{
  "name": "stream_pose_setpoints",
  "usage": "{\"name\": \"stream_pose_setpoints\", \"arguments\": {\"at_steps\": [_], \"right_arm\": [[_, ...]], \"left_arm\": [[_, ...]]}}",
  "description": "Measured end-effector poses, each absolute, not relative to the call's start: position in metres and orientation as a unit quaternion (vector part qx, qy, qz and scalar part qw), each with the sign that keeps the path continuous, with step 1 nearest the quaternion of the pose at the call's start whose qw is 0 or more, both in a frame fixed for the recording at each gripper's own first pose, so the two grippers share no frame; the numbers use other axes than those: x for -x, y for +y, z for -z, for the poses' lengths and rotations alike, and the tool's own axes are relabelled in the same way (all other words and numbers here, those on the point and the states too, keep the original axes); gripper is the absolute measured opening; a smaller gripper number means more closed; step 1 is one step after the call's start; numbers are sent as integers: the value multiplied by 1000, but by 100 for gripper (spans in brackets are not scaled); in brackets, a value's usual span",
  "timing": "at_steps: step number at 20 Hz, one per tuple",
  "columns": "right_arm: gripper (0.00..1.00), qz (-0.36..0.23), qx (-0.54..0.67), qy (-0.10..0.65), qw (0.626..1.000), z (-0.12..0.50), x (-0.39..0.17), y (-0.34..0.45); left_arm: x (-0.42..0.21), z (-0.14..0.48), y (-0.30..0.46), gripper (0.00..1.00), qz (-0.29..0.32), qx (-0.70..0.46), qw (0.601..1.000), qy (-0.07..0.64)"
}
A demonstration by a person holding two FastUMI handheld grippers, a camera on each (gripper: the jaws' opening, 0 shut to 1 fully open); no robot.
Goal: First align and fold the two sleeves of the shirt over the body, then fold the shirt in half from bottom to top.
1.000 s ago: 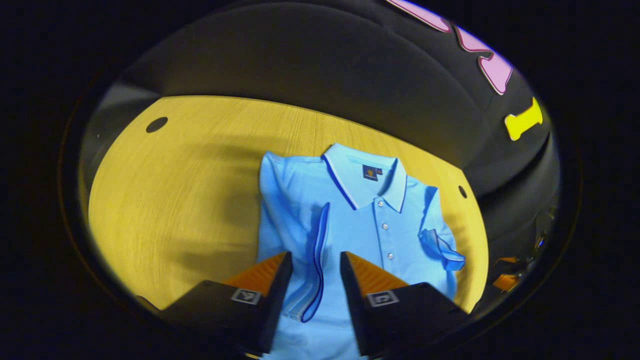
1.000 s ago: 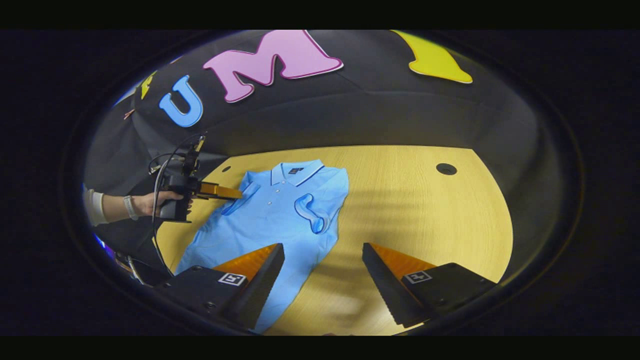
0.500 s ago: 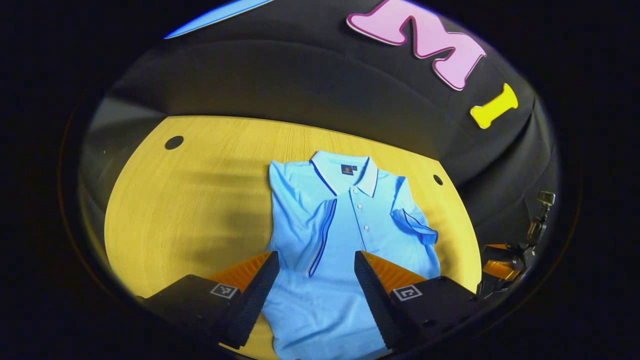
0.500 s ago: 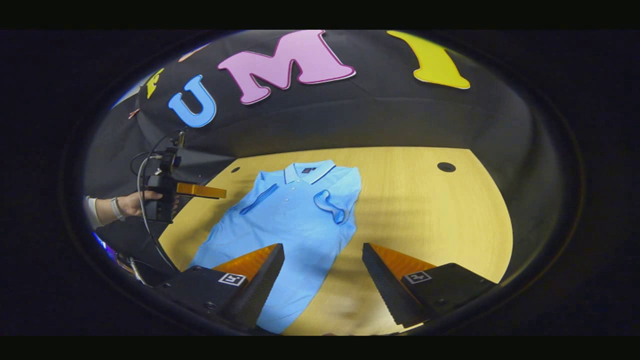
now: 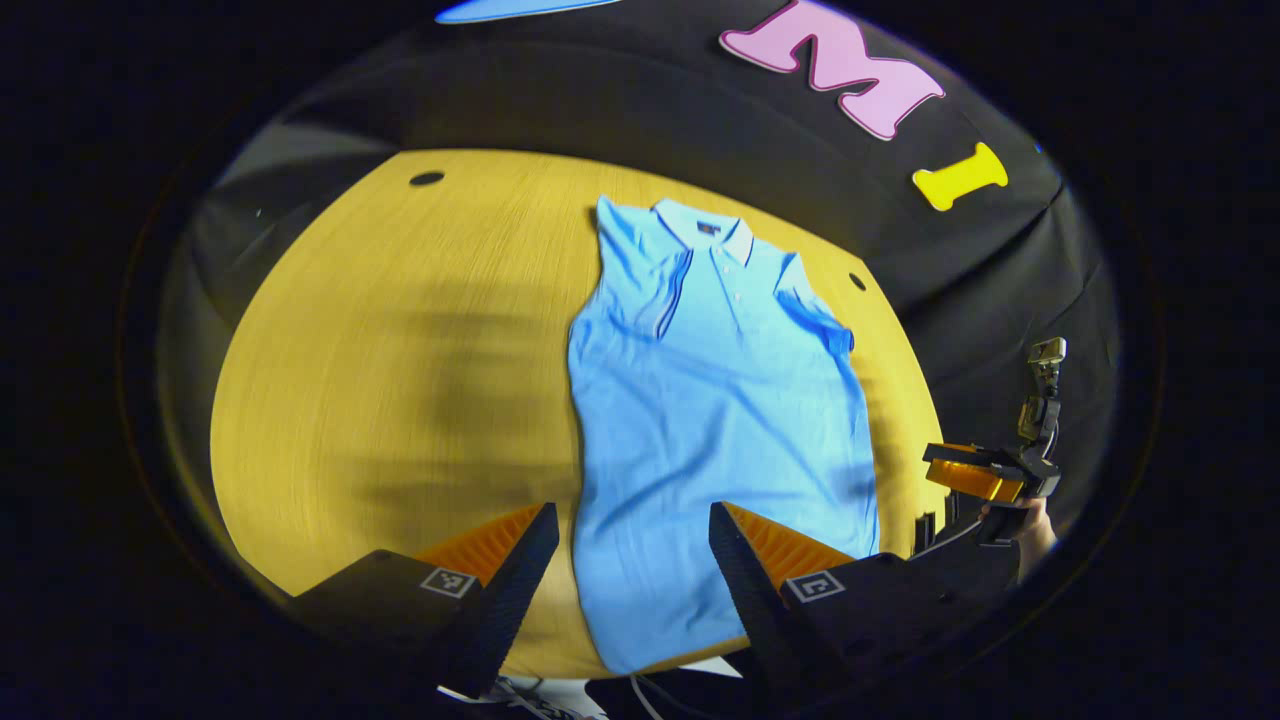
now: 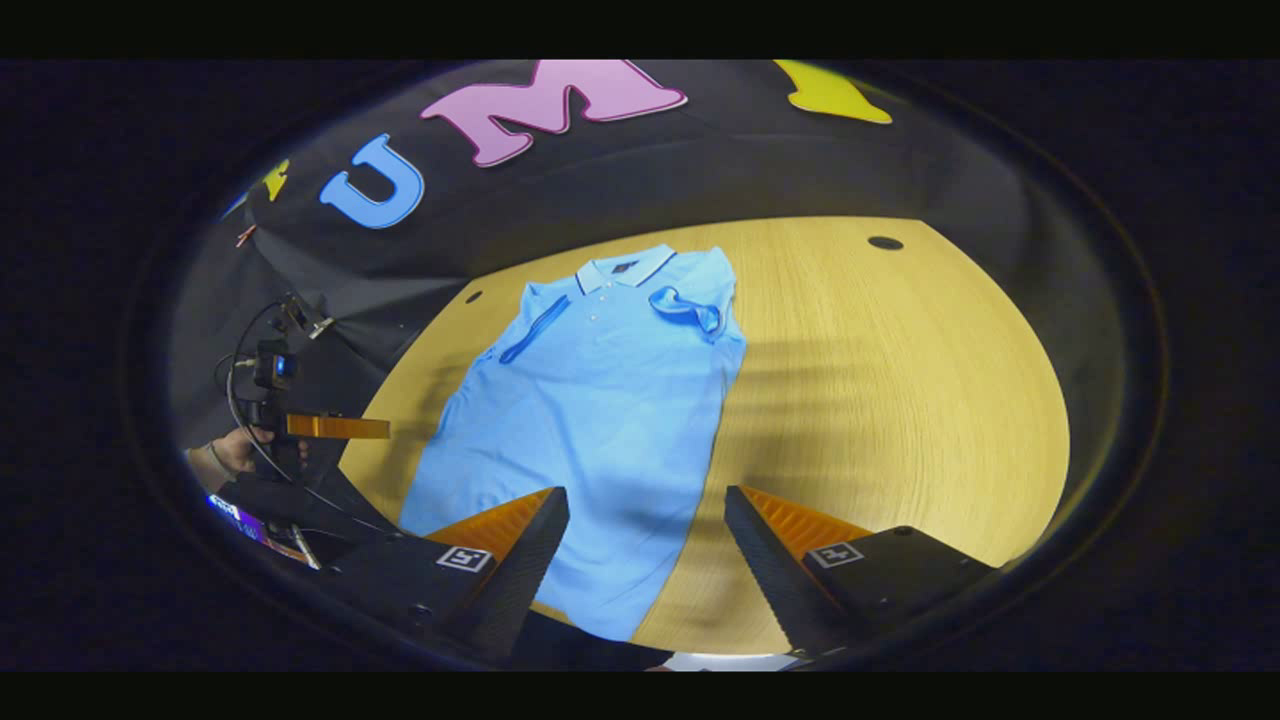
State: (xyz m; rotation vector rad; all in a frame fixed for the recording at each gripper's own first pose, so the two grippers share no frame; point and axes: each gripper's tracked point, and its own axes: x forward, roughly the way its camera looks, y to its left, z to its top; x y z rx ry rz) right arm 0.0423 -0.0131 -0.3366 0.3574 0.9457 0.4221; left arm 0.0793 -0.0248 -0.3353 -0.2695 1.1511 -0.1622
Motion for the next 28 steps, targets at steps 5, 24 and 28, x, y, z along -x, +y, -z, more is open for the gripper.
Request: {"name": "stream_pose_setpoints", "arguments": {"at_steps": [5,24,28], "right_arm": [[98,-185,-209,500,820,371,9,-3],[91,-173,-416,605,657,388,73,56],[86,-180,-420,616,641,387,75,68]], "left_arm": [[-22,359,-23,96,67,149,802,575],[37,391,-64,90,77,220,734,638],[28,391,-74,89,75,257,724,635]]}}
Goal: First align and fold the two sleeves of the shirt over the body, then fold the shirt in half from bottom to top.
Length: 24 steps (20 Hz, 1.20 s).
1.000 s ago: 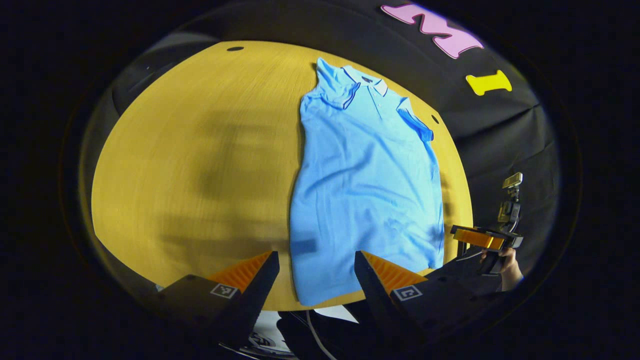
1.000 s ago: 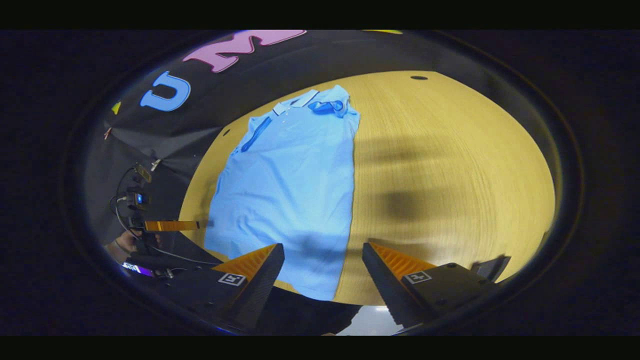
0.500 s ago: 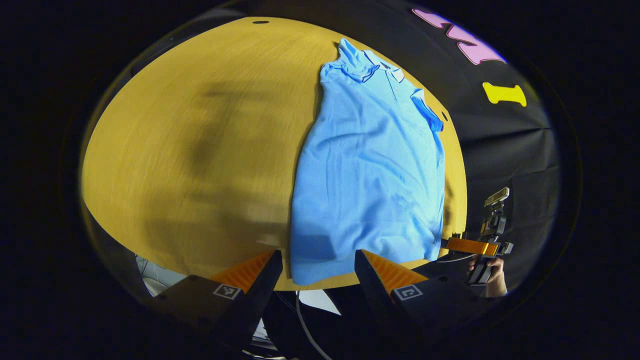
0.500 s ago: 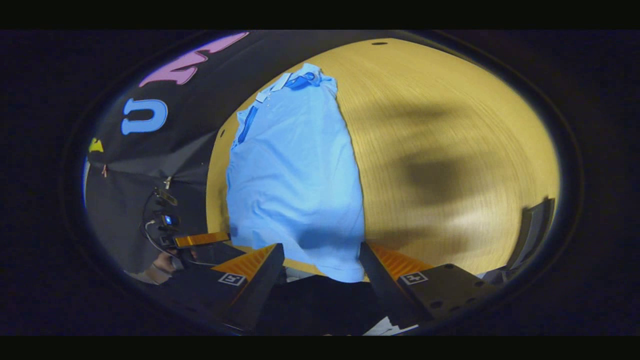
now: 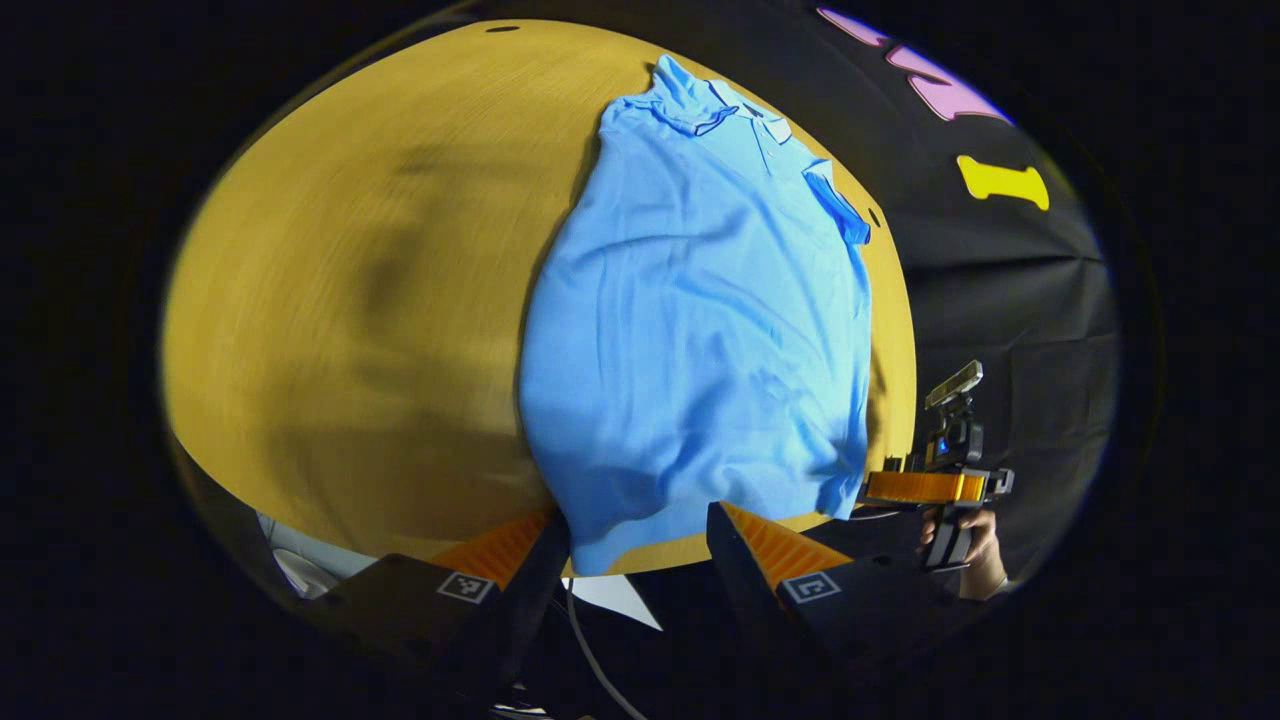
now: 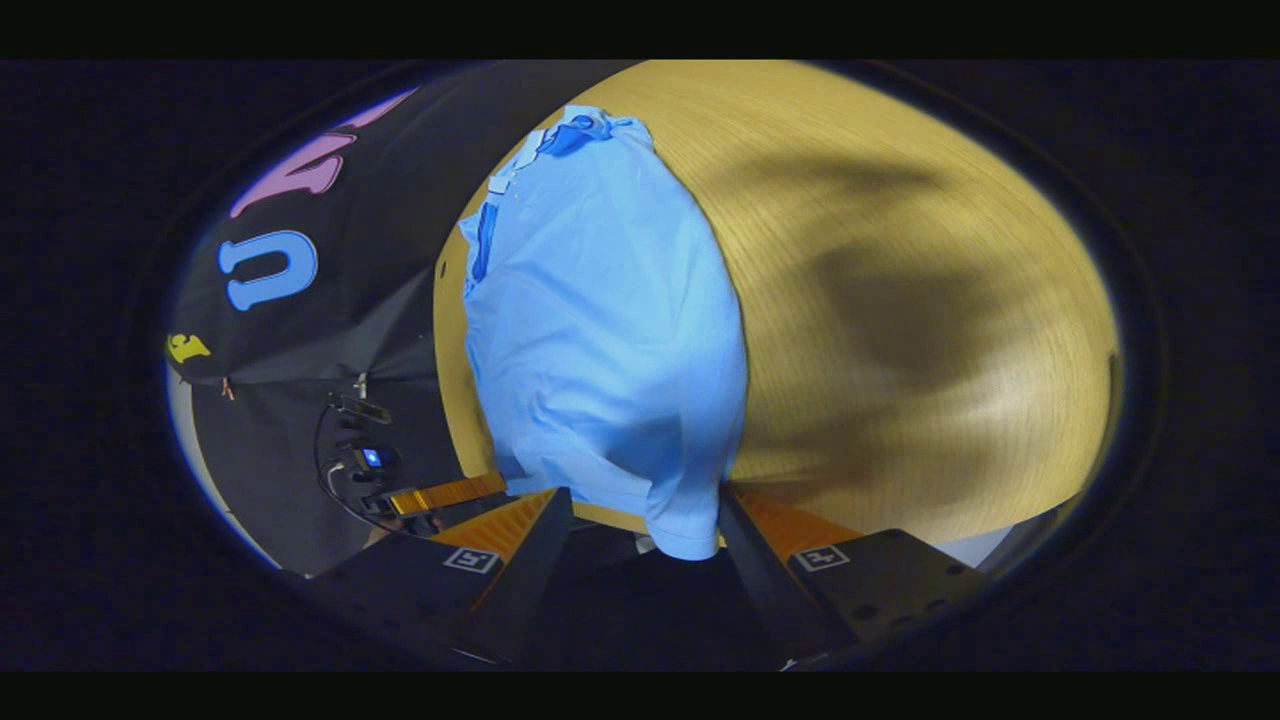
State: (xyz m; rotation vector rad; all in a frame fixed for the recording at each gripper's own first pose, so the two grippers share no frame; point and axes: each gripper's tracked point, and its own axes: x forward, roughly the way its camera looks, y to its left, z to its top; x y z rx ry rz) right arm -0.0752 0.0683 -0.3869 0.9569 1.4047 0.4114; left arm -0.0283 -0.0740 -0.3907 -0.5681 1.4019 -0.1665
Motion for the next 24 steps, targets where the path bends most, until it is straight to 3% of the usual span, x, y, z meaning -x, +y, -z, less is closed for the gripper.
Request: {"name": "stream_pose_setpoints", "arguments": {"at_steps": [1,4,9,11,13,14,15,16,18,21,22,24], "right_arm": [[89,-181,-425,618,636,387,74,73],[86,-170,-440,624,623,389,68,77],[68,-138,-476,626,602,396,56,88],[48,-131,-487,623,598,397,52,93],[48,-123,-479,623,606,405,50,92],[27,-125,-483,621,604,405,51,94],[14,-123,-482,623,604,408,52,96],[14,-123,-486,621,603,410,52,97],[5,-122,-488,613,610,404,46,92],[5,-138,-488,605,614,406,48,98],[1,-143,-492,598,616,405,46,98],[5,-160,-505,582,616,398,42,99]], "left_arm": [[25,390,-75,88,72,269,722,633],[17,390,-75,87,59,307,713,628],[11,391,-71,85,44,313,714,625],[8,394,-74,81,44,302,717,626],[7,400,-67,81,33,272,728,628],[8,404,-65,73,35,260,732,628],[7,406,-64,55,37,259,734,626],[6,407,-63,36,36,255,736,626],[4,407,-65,16,47,264,736,621],[2,406,-68,6,65,260,740,617],[3,404,-66,6,70,247,744,616],[1,401,-63,6,80,218,757,610]]}}
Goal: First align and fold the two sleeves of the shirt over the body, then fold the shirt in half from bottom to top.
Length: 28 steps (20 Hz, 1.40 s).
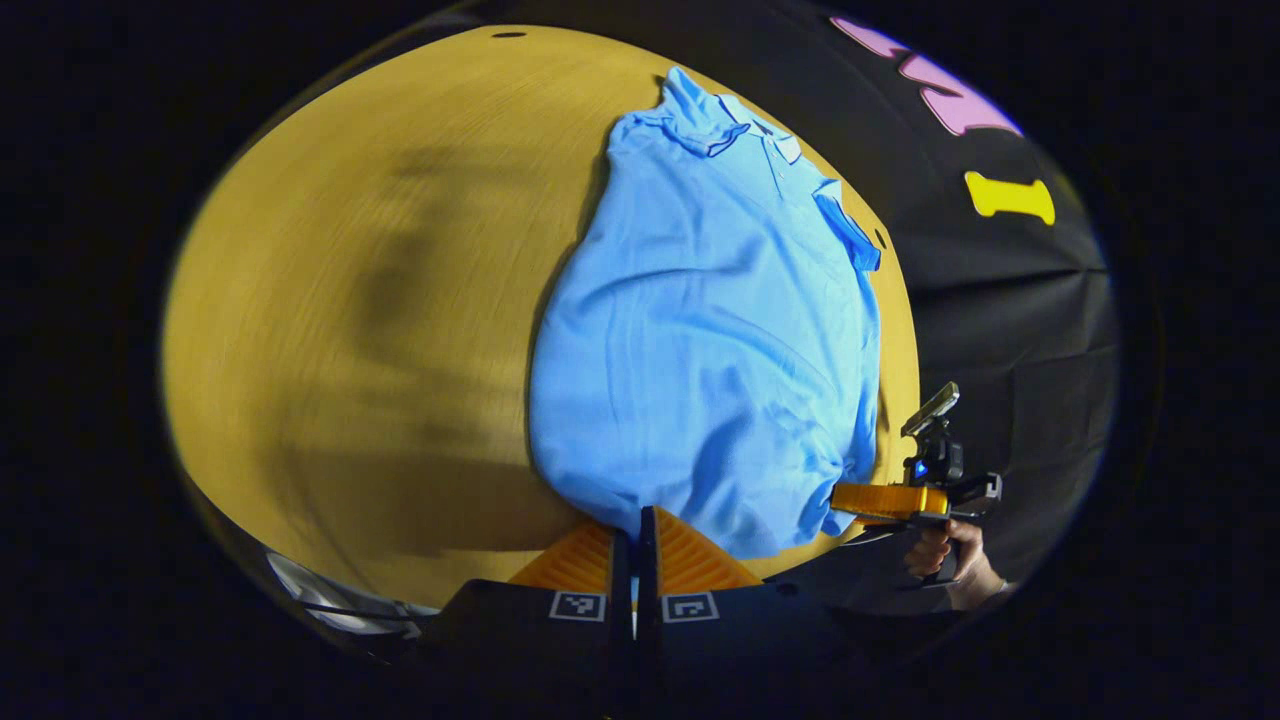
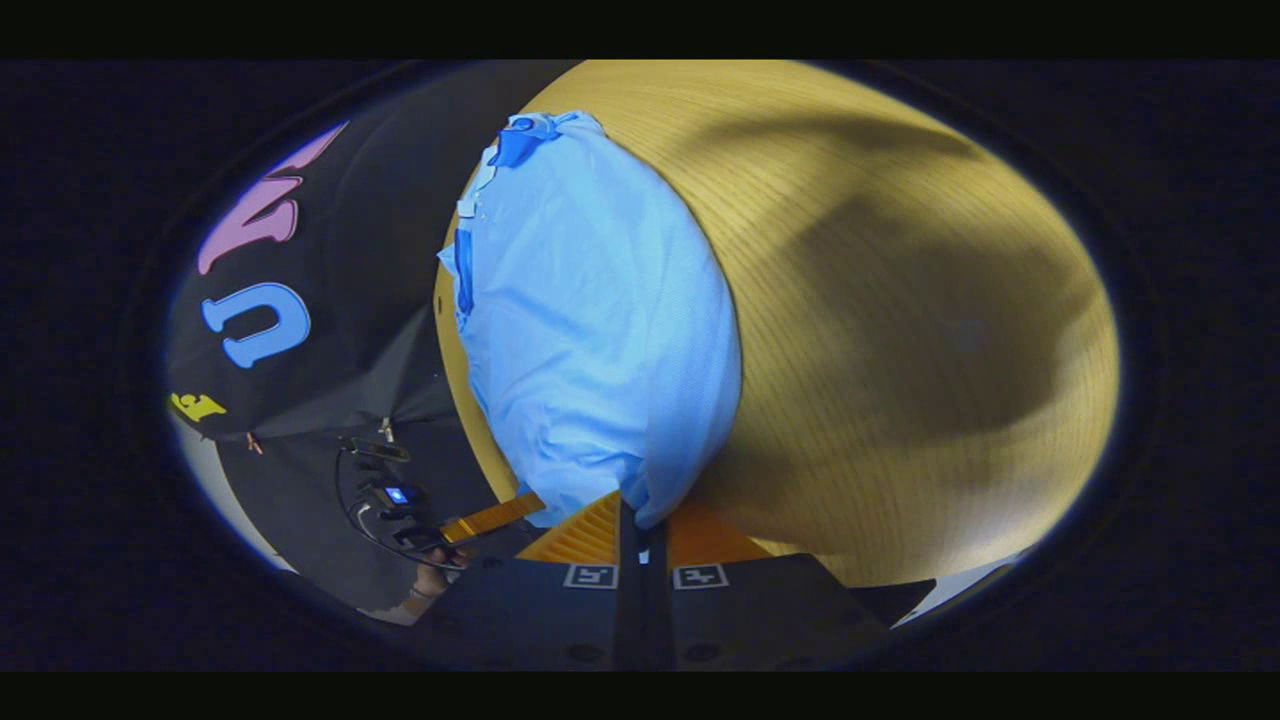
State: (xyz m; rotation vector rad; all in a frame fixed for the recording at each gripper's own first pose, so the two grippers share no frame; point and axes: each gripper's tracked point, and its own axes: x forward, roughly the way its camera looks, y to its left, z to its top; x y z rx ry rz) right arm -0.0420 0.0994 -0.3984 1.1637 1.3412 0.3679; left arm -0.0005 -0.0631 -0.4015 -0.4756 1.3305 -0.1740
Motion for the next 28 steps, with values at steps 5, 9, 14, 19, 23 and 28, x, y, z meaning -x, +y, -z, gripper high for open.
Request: {"name": "stream_pose_setpoints", "arguments": {"at_steps": [5,9,14,19,23,28], "right_arm": [[5,-223,-514,519,646,362,22,98],[5,-270,-502,452,687,323,-12,93],[10,-296,-478,390,729,282,-60,91],[5,-293,-438,351,774,256,-127,84],[9,-296,-389,319,812,233,-200,76],[4,-262,-373,291,841,234,-310,66]], "left_arm": [[-23,372,-65,6,117,200,787,572],[-64,340,-58,6,126,191,819,526],[-110,304,-44,6,129,161,847,490],[-184,272,-36,6,122,132,878,444],[-256,257,-44,6,124,105,896,414],[-354,267,-54,6,109,75,910,393]]}}
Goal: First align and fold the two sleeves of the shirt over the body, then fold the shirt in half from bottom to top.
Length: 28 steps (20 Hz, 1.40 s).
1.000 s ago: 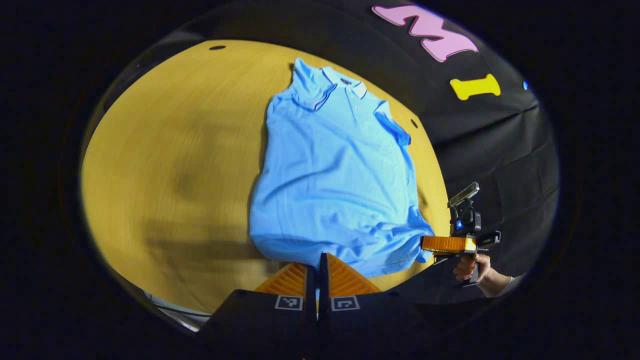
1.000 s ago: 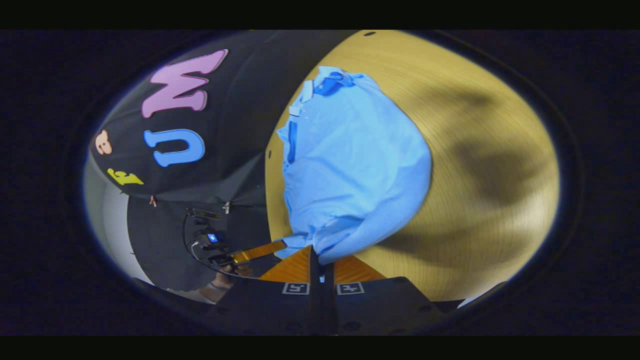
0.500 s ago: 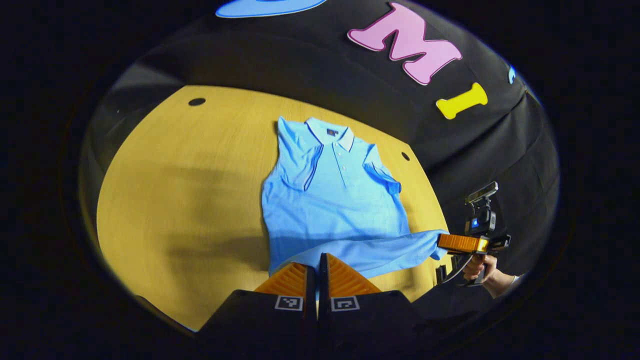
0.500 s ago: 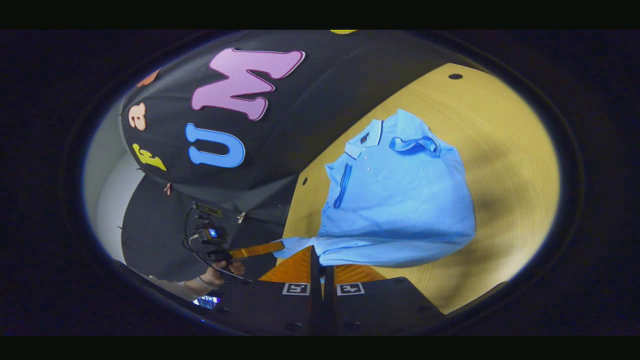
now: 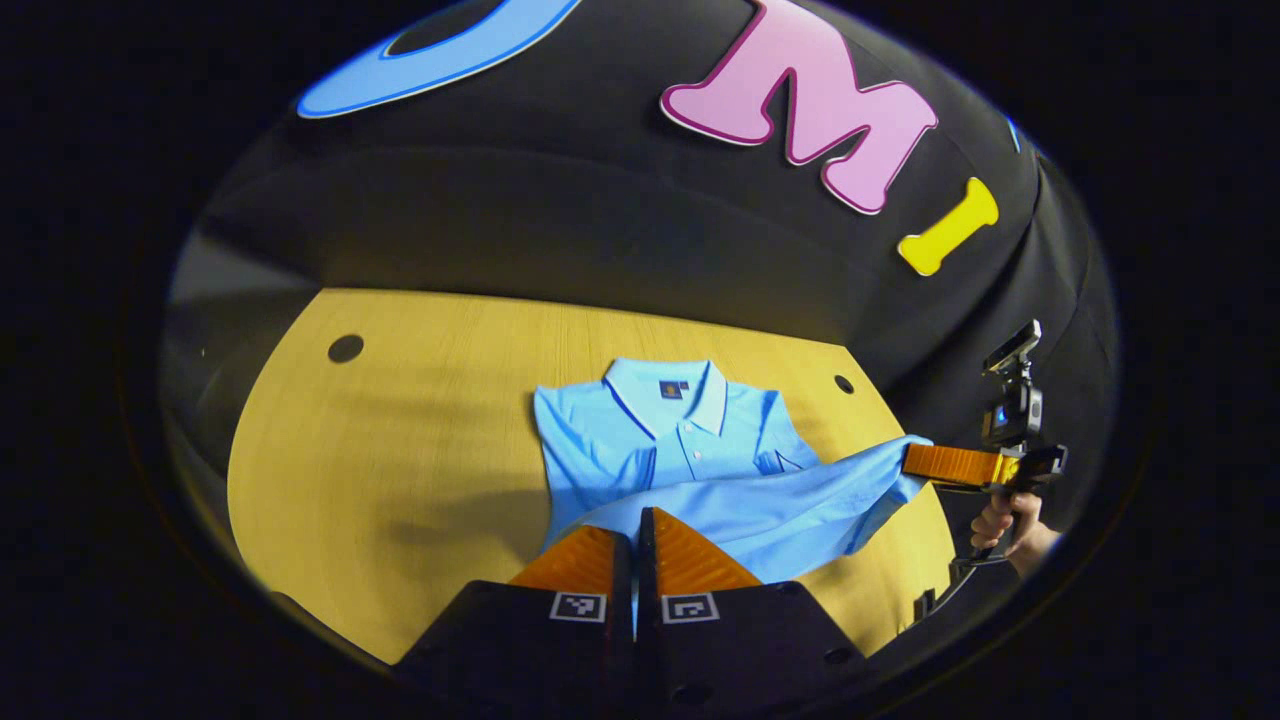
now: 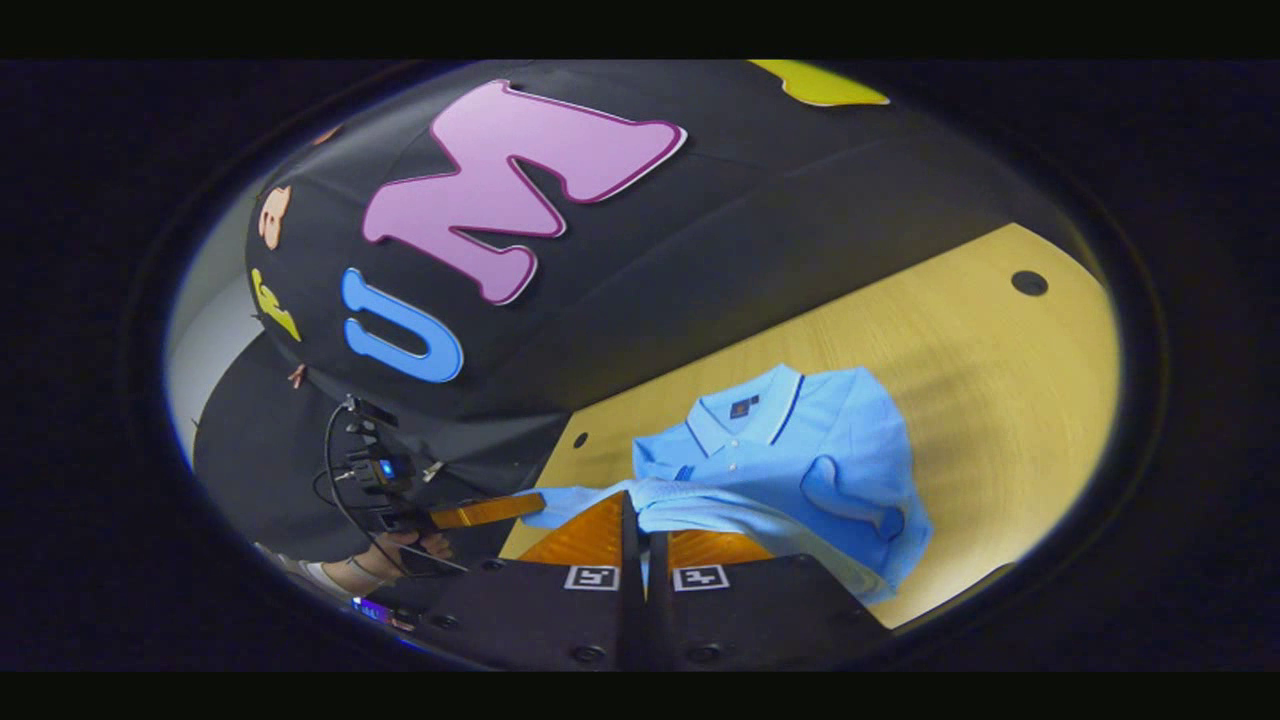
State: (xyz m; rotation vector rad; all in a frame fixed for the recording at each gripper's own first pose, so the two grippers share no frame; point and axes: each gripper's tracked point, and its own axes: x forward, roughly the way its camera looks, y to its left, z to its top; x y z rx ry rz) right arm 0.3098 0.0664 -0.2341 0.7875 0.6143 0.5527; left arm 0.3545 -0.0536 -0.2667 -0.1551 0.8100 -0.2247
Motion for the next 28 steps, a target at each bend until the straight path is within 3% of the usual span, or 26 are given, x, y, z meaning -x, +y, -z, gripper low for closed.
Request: {"name": "stream_pose_setpoints", "arguments": {"at_steps": [2,4,5,6,8,10,13,14,16,17,18,19,20,21,22,24,25,27,28], "right_arm": [[0,-250,-373,287,846,238,-348,61],[4,-242,-374,285,849,246,-383,60],[0,-237,-373,288,850,253,-399,59],[5,-233,-372,292,850,261,-414,60],[5,-221,-371,308,848,283,-436,61],[0,-197,-368,324,849,309,-449,65],[5,-178,-342,363,848,355,-454,78],[0,-172,-342,366,848,358,-456,82],[5,-157,-340,367,852,364,-461,78],[11,-155,-344,364,851,364,-462,76],[11,-154,-353,360,850,359,-464,75],[12,-150,-357,359,849,358,-466,72],[12,-150,-359,356,850,353,-465,70],[13,-149,-357,350,853,347,-464,66],[42,-149,-354,348,855,342,-463,63],[68,-146,-351,345,858,335,-461,59],[81,-145,-348,343,860,331,-458,57],[83,-140,-330,335,871,322,-453,50],[95,-134,-319,327,880,315,-451,46]], "left_arm": [[-388,271,-57,6,106,77,912,388],[-427,275,-51,6,88,67,918,381],[-445,277,-48,6,81,69,919,380],[-462,283,-46,6,71,74,919,381],[-483,300,-37,6,59,68,917,389],[-497,328,-33,6,51,48,911,407],[-499,377,-26,6,11,8,891,453],[-500,386,-28,6,4,-1,888,459],[-500,386,-33,7,8,-7,887,461],[-499,384,-37,13,14,-5,888,460],[-500,385,-40,18,16,-3,889,457],[-501,383,-41,38,16,1,892,453],[-500,379,-45,41,19,9,893,449],[-500,371,-45,55,16,12,897,442],[-501,362,-45,69,13,11,902,431],[-502,332,-52,94,24,22,916,400],[-500,321,-56,95,28,26,920,391],[-494,297,-55,97,25,13,928,372],[-492,285,-52,98,24,3,933,359]]}}
